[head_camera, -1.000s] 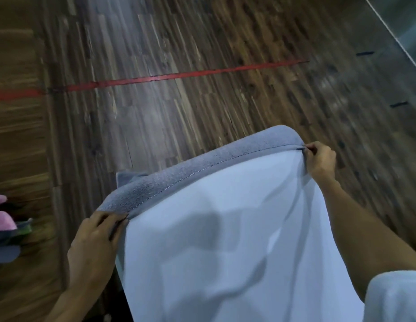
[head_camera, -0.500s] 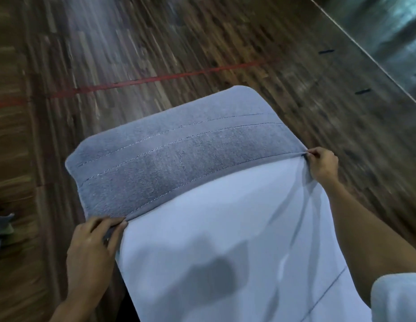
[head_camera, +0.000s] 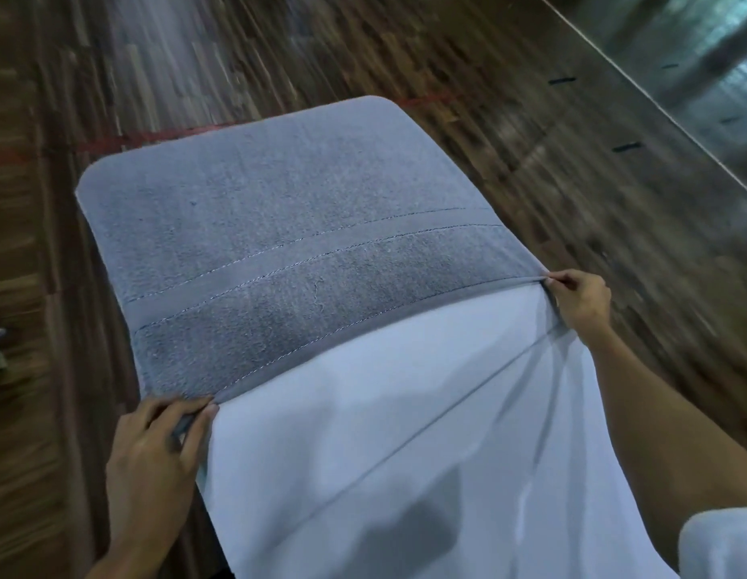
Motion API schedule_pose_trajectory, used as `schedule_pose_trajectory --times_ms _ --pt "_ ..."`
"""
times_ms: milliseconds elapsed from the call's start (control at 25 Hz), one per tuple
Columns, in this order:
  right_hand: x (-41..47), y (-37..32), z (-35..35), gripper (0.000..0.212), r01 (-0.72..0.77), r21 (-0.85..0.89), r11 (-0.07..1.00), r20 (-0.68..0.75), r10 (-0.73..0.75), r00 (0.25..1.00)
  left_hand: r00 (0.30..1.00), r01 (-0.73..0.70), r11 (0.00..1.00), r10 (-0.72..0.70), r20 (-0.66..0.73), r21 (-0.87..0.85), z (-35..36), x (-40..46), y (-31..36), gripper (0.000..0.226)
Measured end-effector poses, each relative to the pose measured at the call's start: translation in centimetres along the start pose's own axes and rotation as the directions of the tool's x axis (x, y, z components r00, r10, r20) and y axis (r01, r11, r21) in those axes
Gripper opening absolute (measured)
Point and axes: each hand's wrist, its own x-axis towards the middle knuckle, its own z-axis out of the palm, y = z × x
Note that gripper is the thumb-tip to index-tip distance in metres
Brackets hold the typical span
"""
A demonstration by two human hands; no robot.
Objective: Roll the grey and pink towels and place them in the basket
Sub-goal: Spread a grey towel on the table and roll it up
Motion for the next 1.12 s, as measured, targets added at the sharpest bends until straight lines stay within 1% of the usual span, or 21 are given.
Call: schedule_pose_trajectory --times_ms 160,400,560,640,760,880,1040,1120 --pt "-2.9 5.0 -2.9 0.018 0.064 0.024 0.998 0.004 -0.064 0.998 0.998 0.052 0.999 -0.052 -0.022 0.002 0.1 -7.2 2.8 0.012" --pt "-7.0 12.2 -6.6 0.015 0.055 0.011 0.998 -0.023 -0.054 0.998 0.996 0.070 0.998 -0.070 -0.049 -0.005 -0.1 -16.9 6.7 0.008" --pt "-10.1 17.9 -9.1 0.014 0.077 0.070 0.995 -0.034 -0.075 0.997 0.993 0.104 0.994 -0.103 -0.059 0.012 0.4 -23.0 8.6 0.009" --pt "-11.9 20.5 -10.2 0.014 0.096 0.105 0.990 -0.053 -0.091 0.994 0.990 0.108 0.994 -0.109 -0.091 -0.015 0.6 -26.5 9.9 0.008" --pt "-14.5 23.9 -11.9 0.014 0.114 0.114 0.987 -0.084 -0.105 0.991 0.981 0.122 0.991 -0.128 -0.149 -0.045 0.8 -32.9 11.9 0.006" --pt "-17.1 27.7 -13.9 0.016 0.113 0.126 0.986 -0.077 -0.104 0.992 0.976 0.116 0.992 -0.122 -0.180 -0.043 1.1 -38.8 13.7 0.007" --pt "-20.4 33.0 -17.6 0.016 0.109 0.135 0.985 -0.020 -0.107 0.994 0.977 0.157 0.987 -0.160 -0.143 -0.035 0.9 -45.9 15.7 0.011" --pt "-21.6 35.5 -19.6 0.015 0.143 0.127 0.982 0.006 -0.145 0.989 0.979 0.155 0.987 -0.160 -0.127 -0.043 0.7 -48.8 16.8 0.012"
